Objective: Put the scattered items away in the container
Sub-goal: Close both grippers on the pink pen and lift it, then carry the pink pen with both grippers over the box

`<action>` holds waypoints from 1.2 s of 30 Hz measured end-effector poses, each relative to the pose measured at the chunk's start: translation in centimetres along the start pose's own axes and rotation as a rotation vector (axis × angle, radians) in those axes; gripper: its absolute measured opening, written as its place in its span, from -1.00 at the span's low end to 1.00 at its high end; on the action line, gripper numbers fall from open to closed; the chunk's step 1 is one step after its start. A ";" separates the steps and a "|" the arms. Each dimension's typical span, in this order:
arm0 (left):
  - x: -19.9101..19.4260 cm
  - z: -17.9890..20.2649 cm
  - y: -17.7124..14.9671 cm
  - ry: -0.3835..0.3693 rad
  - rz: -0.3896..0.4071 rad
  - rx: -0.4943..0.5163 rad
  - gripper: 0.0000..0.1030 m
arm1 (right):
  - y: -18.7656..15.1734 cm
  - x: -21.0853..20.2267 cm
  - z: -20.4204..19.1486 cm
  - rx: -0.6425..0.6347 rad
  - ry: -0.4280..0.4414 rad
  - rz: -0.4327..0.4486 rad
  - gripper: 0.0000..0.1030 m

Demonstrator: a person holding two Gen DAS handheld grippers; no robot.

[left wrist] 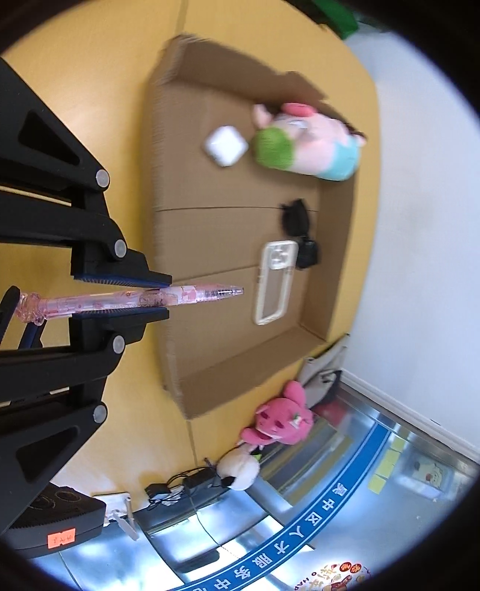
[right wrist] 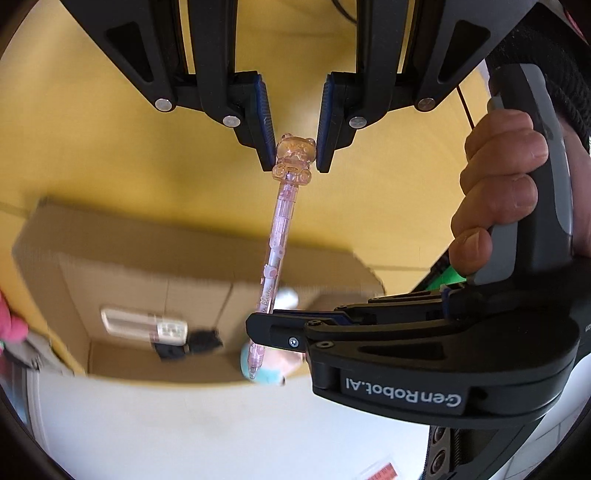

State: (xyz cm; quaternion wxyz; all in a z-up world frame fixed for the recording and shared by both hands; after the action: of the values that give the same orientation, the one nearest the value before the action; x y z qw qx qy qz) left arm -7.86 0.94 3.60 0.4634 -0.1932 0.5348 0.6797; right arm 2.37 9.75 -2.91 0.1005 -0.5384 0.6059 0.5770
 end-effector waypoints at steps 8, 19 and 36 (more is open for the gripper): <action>1.5 -2.0 8.0 -0.012 -0.021 0.018 -0.82 | 7.9 1.3 2.2 -0.001 -0.004 0.014 -0.53; 9.3 -7.0 14.6 -0.036 -0.193 -0.103 -0.83 | 15.1 8.3 6.9 0.113 0.029 -0.175 -0.53; 20.0 -12.2 11.9 -0.034 -0.445 -0.277 -0.82 | 14.5 16.1 11.4 0.276 0.039 -0.450 -0.53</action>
State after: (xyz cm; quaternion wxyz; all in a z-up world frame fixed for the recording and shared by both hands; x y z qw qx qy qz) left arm -30.53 -1.66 -9.34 0.5797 -0.3562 0.3730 0.6309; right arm -20.92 6.75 -9.84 0.2868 -0.6519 0.5457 0.4416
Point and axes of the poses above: each gripper's, at about its wrist camera, not at the fingertips, and x roughly the way its jaws point, z to its right, y to its top, the point moved 4 cm from there along x, roughly the way its jaws point, and after that the axes turned 5 degrees about -z, right-handed, at the moved point
